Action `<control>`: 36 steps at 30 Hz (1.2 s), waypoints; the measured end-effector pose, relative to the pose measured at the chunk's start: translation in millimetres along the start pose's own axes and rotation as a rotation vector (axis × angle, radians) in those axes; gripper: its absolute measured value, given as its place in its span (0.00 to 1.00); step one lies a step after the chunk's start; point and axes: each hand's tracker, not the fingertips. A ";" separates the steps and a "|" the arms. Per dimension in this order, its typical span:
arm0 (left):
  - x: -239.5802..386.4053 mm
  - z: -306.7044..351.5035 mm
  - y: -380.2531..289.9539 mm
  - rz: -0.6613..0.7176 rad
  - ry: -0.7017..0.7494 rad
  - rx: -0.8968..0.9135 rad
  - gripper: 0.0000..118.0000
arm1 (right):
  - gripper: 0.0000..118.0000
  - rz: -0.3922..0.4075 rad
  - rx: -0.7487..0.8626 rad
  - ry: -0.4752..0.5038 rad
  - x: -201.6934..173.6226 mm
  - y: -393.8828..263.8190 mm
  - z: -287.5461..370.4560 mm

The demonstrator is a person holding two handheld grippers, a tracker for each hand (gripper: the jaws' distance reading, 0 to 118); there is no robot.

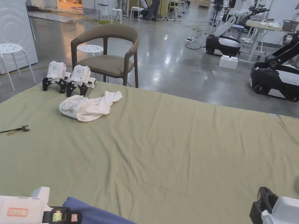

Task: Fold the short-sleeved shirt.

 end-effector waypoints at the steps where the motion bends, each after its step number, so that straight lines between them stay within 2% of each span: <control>1: 3.8 9.4 3.4 -0.021 0.032 0.007 0.03 | 0.01 -0.002 0.000 0.000 0.9 -0.6 -0.2; 7: 38.3 34.3 1.6 -0.098 0.193 0.003 0.03 | 0.01 -0.031 -0.010 0.002 4.7 -5.9 -2.3; 15: 113.1 12.5 -24.1 -0.142 0.049 -0.011 0.03 | 0.01 -0.060 -0.013 0.013 8.6 -11.3 -0.5; 19: 148.4 -22.7 -37.3 -0.148 -0.018 -0.055 0.03 | 0.01 -0.067 -0.016 0.005 16.4 -15.8 1.1; 22: 155.3 -63.7 -48.1 -0.175 -0.004 -0.111 0.03 | 0.01 -0.078 -0.024 -0.010 25.0 -18.9 3.1; 32: 177.5 -184.7 -94.3 -0.237 0.247 -0.288 0.04 | 0.01 -0.104 -0.048 -0.078 55.9 -29.0 15.9; 33: 181.2 -189.3 -99.8 -0.235 0.260 -0.293 0.07 | 0.01 -0.105 -0.049 -0.084 58.1 -29.9 16.8; 36: 180.7 -198.7 -103.4 -0.237 0.274 -0.299 0.29 | 0.01 -0.109 -0.055 -0.098 63.4 -32.6 18.7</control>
